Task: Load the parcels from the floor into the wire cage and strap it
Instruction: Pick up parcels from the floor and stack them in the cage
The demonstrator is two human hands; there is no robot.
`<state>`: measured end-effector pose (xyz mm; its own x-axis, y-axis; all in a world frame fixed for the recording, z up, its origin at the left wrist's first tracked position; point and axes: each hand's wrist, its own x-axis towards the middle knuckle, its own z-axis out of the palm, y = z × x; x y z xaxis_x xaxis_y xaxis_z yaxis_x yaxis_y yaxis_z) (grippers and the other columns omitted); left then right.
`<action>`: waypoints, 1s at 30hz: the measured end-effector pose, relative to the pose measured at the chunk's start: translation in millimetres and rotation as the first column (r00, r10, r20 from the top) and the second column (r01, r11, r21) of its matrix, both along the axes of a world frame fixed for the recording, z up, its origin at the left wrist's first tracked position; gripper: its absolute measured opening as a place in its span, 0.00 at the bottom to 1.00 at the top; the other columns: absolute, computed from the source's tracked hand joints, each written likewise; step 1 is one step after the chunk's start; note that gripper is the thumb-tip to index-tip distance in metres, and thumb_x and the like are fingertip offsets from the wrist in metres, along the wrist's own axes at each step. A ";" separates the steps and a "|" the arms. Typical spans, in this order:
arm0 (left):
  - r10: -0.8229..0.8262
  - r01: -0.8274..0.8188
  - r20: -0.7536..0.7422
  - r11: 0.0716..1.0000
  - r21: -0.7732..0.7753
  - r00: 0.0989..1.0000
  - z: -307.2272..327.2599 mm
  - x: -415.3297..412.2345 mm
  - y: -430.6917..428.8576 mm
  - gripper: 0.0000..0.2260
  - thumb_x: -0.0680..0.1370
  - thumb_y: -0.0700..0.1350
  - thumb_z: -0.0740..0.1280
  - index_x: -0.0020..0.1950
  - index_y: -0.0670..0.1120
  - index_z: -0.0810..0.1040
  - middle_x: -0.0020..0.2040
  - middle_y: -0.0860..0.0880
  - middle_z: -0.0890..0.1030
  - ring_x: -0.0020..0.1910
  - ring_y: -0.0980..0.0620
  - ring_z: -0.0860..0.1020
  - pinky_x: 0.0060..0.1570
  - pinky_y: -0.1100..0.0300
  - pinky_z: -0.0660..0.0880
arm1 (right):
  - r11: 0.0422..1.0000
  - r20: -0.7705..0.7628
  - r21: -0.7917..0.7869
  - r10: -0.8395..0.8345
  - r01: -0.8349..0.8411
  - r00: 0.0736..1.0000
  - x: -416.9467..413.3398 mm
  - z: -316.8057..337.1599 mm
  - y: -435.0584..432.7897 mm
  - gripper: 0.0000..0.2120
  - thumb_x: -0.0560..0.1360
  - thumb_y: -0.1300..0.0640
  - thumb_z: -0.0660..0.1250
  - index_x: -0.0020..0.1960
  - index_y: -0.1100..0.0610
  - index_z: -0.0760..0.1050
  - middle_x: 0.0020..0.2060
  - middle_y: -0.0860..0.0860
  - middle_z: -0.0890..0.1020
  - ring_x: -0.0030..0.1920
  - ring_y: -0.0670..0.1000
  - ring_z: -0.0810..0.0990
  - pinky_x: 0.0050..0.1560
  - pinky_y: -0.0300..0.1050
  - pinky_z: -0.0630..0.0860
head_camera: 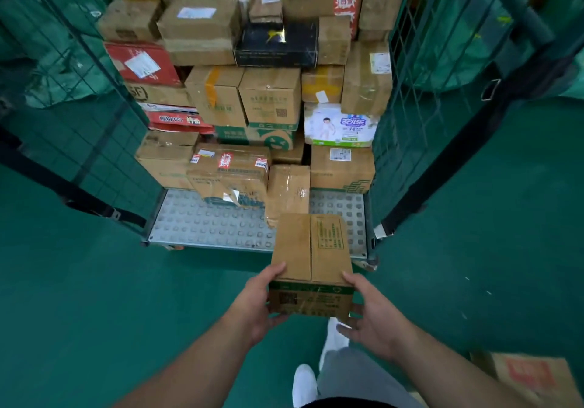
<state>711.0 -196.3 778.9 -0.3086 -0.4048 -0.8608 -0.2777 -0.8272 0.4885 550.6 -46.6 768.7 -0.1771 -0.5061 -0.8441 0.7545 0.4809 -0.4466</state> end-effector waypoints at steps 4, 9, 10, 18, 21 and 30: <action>0.039 -0.039 0.012 0.999 -0.014 0.999 -11.1 -37.6 -44.2 0.17 0.77 0.56 0.71 0.60 0.48 0.82 0.53 0.43 0.86 0.59 0.42 0.81 0.64 0.42 0.76 | 0.999 0.004 -0.036 0.017 -0.017 1.000 -37.8 -7.7 -46.6 0.19 0.79 0.44 0.69 0.65 0.53 0.78 0.56 0.60 0.83 0.61 0.60 0.80 0.68 0.58 0.76; 0.042 -0.040 0.040 0.998 -0.041 0.998 -17.0 -82.7 -109.1 0.17 0.78 0.57 0.71 0.61 0.48 0.80 0.48 0.45 0.88 0.59 0.43 0.81 0.64 0.42 0.76 | 1.000 0.044 -0.015 0.012 -0.011 0.999 -88.1 -23.3 -120.5 0.19 0.78 0.43 0.70 0.65 0.50 0.77 0.56 0.60 0.84 0.62 0.61 0.80 0.70 0.59 0.75; 0.051 -0.048 0.053 0.997 -0.054 0.997 -19.2 -87.6 -119.5 0.19 0.77 0.57 0.72 0.63 0.48 0.79 0.50 0.45 0.88 0.58 0.44 0.82 0.62 0.43 0.78 | 0.999 0.048 -0.009 0.047 -0.047 0.998 -95.5 -27.6 -132.4 0.21 0.77 0.41 0.70 0.67 0.49 0.77 0.58 0.60 0.84 0.62 0.61 0.80 0.70 0.59 0.75; 0.038 -0.049 0.214 0.998 0.046 0.976 -30.4 -115.2 -202.0 0.18 0.79 0.59 0.70 0.62 0.51 0.75 0.62 0.43 0.77 0.64 0.35 0.74 0.65 0.39 0.74 | 0.969 -0.049 0.077 0.240 -0.236 0.969 -138.4 -37.6 -224.4 0.26 0.74 0.40 0.73 0.67 0.48 0.71 0.58 0.53 0.82 0.60 0.55 0.79 0.70 0.59 0.70; -0.042 0.023 0.229 0.996 0.086 0.973 -40.2 -127.3 -234.8 0.14 0.81 0.59 0.66 0.58 0.50 0.77 0.55 0.41 0.78 0.57 0.37 0.78 0.58 0.44 0.79 | 0.966 -0.021 0.112 0.236 -0.232 0.972 -147.4 -47.8 -251.7 0.26 0.74 0.41 0.74 0.67 0.49 0.71 0.59 0.54 0.82 0.60 0.56 0.79 0.71 0.60 0.70; -0.289 0.255 0.215 0.951 0.174 0.933 -101.3 -148.0 -347.8 0.12 0.85 0.58 0.60 0.62 0.53 0.75 0.54 0.41 0.84 0.54 0.42 0.83 0.49 0.52 0.81 | 0.974 -0.085 0.196 0.135 -0.116 0.987 -153.8 -97.5 -337.5 0.44 0.61 0.38 0.82 0.70 0.50 0.68 0.62 0.52 0.81 0.60 0.54 0.82 0.70 0.57 0.74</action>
<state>563.0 -544.1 677.6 -0.1715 -0.2035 -0.9639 -0.5943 -0.7590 0.2660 396.8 -384.1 671.3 -0.2080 -0.3614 -0.9089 0.6403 0.6522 -0.4059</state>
